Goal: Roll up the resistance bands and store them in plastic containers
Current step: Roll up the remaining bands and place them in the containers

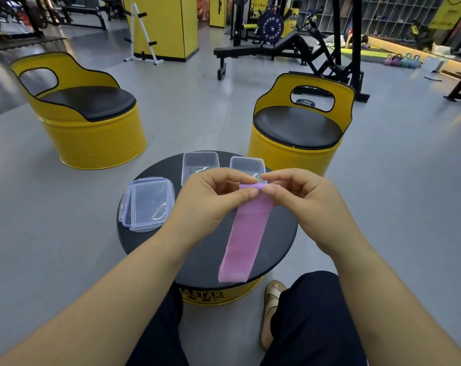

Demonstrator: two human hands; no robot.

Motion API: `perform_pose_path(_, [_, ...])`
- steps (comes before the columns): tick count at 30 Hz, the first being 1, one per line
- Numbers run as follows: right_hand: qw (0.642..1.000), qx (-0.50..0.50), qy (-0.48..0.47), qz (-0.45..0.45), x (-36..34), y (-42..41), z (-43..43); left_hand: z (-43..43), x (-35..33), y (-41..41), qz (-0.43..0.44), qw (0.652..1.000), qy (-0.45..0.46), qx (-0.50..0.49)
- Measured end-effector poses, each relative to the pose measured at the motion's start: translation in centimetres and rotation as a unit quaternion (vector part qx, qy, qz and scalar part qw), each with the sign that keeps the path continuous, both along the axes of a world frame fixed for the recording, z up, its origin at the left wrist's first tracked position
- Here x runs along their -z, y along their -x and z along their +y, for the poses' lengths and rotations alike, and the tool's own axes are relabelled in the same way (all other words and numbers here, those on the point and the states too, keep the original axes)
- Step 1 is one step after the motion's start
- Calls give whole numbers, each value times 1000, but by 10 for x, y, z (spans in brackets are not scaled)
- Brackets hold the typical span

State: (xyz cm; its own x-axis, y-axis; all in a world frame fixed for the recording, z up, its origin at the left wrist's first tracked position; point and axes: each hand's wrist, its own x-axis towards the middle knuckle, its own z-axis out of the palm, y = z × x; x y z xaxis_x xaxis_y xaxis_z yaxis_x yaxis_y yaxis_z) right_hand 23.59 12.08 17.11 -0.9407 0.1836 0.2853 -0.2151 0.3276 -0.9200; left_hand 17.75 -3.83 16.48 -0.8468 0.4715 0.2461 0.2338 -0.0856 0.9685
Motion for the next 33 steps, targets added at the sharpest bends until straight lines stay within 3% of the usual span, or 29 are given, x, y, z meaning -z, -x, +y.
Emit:
perform_pose_path(13, [999,10,34,14,4,-1,0,0,1,1,-27,999,41,4])
perform_pose_path(33, [998,9,59,1,13,-2,-2,-2,6,1,-35,999,25,-6])
